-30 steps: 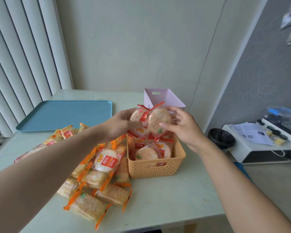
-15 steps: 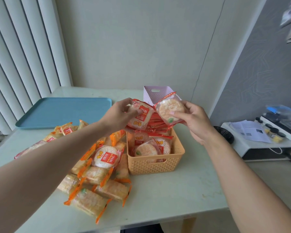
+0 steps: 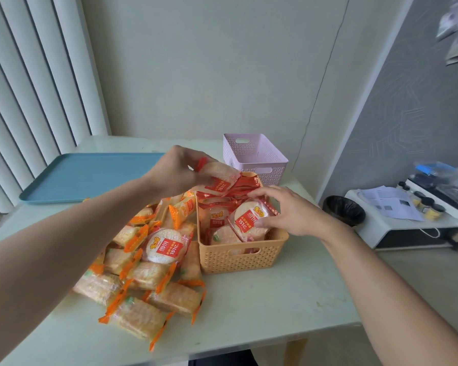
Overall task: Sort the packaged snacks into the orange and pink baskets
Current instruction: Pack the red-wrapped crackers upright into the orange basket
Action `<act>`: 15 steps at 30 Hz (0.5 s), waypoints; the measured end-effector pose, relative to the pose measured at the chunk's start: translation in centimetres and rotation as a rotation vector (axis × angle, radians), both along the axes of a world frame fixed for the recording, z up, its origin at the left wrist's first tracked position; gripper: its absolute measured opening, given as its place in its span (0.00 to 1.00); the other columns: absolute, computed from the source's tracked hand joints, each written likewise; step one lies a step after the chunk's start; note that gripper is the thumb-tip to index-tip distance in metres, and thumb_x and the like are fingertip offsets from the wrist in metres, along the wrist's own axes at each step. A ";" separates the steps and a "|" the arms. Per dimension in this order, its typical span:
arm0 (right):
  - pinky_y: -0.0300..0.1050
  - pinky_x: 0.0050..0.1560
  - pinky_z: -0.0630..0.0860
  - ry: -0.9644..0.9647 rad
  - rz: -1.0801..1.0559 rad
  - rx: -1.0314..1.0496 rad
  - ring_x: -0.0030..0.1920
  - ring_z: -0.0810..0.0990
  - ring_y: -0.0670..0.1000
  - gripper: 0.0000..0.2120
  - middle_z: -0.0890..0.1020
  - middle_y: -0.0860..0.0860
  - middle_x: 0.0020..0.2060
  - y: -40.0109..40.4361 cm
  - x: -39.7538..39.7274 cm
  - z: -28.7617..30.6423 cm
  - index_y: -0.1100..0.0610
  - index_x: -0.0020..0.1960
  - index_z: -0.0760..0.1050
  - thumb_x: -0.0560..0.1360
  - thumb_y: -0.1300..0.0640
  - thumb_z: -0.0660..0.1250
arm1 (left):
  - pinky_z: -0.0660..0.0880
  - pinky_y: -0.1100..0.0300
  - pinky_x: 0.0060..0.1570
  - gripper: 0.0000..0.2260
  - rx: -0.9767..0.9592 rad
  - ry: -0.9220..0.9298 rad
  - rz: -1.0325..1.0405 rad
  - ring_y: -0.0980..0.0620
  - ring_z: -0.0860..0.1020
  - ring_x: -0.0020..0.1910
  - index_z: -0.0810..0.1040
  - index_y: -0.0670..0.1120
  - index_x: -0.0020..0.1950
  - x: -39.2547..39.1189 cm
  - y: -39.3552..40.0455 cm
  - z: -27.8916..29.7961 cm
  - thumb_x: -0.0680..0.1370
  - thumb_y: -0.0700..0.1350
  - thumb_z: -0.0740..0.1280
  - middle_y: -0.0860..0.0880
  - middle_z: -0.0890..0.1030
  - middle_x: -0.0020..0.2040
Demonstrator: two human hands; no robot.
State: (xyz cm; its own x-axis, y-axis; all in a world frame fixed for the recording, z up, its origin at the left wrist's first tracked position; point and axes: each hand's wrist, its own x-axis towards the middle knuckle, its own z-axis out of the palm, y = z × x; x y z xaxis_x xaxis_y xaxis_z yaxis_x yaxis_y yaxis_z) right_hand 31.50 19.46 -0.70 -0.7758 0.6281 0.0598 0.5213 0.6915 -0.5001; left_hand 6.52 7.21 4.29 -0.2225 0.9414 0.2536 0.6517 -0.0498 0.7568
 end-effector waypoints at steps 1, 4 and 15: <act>0.40 0.69 0.62 -0.034 -0.021 0.001 0.71 0.65 0.44 0.32 0.72 0.44 0.69 0.0 0.1 -0.1 0.40 0.70 0.72 0.70 0.47 0.79 | 0.78 0.70 0.39 0.08 -0.014 -0.014 -0.021 0.61 0.83 0.41 0.87 0.51 0.50 0.1 0.0 0.0 0.73 0.40 0.76 0.54 0.87 0.44; 0.41 0.64 0.68 -0.028 -0.072 -0.007 0.67 0.72 0.45 0.32 0.75 0.45 0.64 0.0 -0.1 -0.2 0.37 0.65 0.72 0.65 0.45 0.82 | 0.80 0.58 0.49 0.10 -0.115 0.091 -0.112 0.54 0.84 0.47 0.85 0.49 0.56 0.6 0.4 -0.5 0.77 0.40 0.71 0.51 0.87 0.48; 0.45 0.60 0.76 0.242 -0.045 -0.023 0.56 0.82 0.44 0.24 0.84 0.42 0.54 0.8 0.0 1.8 0.39 0.53 0.78 0.69 0.65 0.78 | 0.79 0.49 0.44 0.05 -0.339 0.714 -0.182 0.44 0.80 0.46 0.79 0.54 0.47 2.9 2.0 -3.6 0.73 0.46 0.67 0.51 0.82 0.44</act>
State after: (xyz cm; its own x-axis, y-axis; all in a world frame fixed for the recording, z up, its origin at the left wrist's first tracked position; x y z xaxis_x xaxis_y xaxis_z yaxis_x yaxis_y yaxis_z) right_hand 31.46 20.25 1.08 -0.7119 0.6651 0.2257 0.4144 0.6573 -0.6295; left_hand 9.45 9.21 0.69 0.0488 0.9984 -0.0290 0.9871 -0.0438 0.1543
